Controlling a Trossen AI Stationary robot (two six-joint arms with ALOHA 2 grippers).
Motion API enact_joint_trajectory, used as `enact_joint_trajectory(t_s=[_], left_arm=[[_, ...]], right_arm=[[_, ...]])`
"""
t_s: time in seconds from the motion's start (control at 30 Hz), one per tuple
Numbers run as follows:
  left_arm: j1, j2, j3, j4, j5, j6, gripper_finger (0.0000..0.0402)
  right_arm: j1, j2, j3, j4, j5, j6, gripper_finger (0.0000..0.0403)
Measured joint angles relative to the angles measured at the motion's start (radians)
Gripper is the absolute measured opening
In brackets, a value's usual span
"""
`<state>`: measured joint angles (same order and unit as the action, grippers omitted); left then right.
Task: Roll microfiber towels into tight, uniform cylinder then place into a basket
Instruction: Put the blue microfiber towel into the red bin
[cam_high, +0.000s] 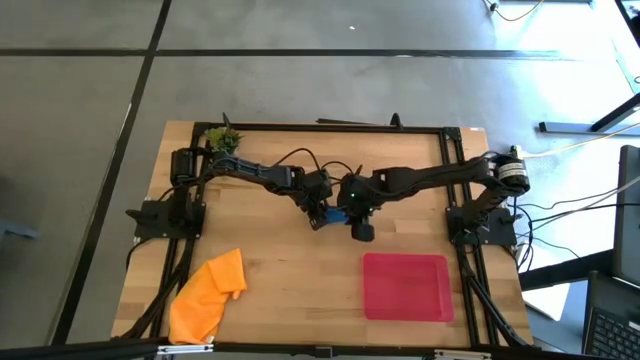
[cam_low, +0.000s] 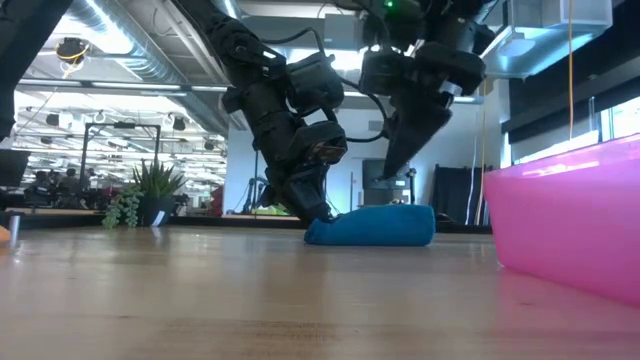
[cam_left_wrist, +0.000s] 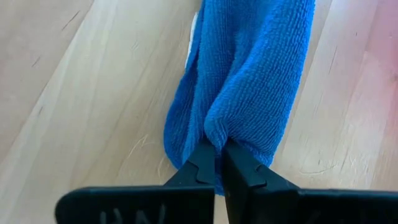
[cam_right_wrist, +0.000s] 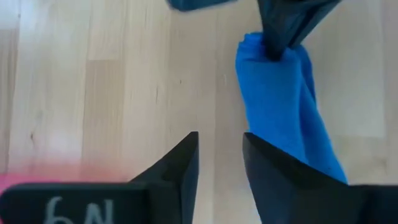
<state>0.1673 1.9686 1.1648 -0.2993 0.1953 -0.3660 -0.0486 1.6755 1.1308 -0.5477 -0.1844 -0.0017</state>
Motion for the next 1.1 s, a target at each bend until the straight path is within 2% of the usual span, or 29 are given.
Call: enact_joint_trajectory(t_s=[0.2,0.37,0.43,0.7,1.1], left_arm=[[0.0,0.0,0.0,0.0,0.0,0.0,0.0],[0.0,0.0,0.0,0.0,0.0,0.0,0.0],[0.0,0.0,0.0,0.001,0.0,0.0,0.0],[0.003,0.0,-0.001,0.001,0.005,-0.001,0.0],[0.03,0.0,0.0,-0.021,0.088,0.013,0.0]], right_arm=[[0.0,0.006,0.026,-0.009,0.003,-0.085,0.0192],[0.0,0.044,0.026,-0.003,0.14,-0.159,0.0242],[-0.003,0.074,0.026,0.006,0.152,-0.189,0.0253],[-0.012,0.179,0.025,0.03,0.164,-0.248,0.0259],[-0.015,0.255,0.029,0.079,0.176,-0.273,0.0259]])
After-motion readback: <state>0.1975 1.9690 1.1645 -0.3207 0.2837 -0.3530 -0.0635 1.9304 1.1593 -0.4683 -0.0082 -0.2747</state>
